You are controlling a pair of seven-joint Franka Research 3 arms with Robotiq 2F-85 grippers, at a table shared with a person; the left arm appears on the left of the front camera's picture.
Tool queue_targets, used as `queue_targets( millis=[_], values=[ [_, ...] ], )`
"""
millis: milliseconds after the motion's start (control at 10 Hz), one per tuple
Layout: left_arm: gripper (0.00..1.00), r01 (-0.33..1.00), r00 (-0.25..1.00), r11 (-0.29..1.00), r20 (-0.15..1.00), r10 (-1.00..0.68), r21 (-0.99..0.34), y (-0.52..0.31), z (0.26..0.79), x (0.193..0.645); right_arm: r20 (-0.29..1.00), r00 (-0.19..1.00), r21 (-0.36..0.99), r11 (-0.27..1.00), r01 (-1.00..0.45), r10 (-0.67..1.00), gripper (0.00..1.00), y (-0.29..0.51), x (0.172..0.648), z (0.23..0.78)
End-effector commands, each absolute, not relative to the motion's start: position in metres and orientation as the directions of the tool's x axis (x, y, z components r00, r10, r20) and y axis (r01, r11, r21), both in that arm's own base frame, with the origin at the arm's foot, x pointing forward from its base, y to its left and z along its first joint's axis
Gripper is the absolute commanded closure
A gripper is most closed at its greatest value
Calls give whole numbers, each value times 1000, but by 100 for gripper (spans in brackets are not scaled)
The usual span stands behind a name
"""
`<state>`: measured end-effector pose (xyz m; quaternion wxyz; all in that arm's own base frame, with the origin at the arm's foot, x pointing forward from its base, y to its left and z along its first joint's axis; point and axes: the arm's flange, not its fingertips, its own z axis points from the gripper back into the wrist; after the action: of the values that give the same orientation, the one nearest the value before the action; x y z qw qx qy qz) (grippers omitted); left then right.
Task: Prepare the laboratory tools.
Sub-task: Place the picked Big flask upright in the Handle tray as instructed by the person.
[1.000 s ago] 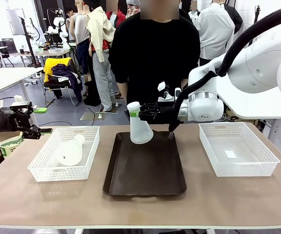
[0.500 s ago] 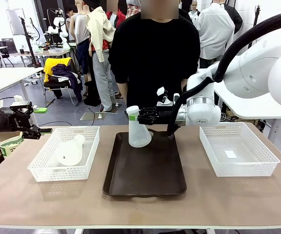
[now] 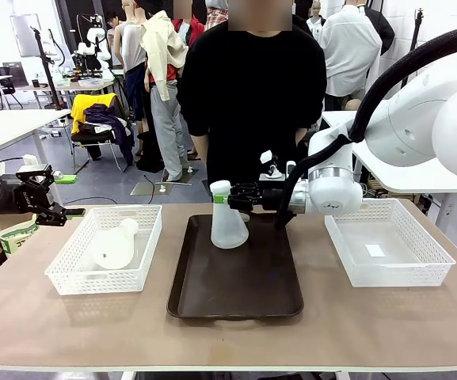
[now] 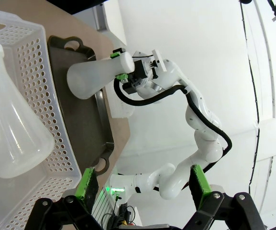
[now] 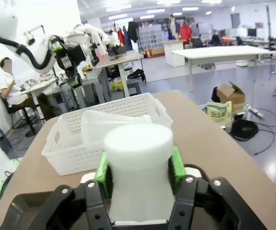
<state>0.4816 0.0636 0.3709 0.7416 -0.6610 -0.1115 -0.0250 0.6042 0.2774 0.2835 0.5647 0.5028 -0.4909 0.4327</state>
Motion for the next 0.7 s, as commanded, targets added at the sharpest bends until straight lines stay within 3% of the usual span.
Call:
queue_targets(
  millis=[0,600],
  values=[
    [0,187,973,132,202,108,-973,65,372,480,986,158,164,129,-978,-54,0,276,601,282],
    [0,187,973,132,202,108,-973,65,372,480,963,221,210,84,-974,152,0,263,592,304]
  ],
)
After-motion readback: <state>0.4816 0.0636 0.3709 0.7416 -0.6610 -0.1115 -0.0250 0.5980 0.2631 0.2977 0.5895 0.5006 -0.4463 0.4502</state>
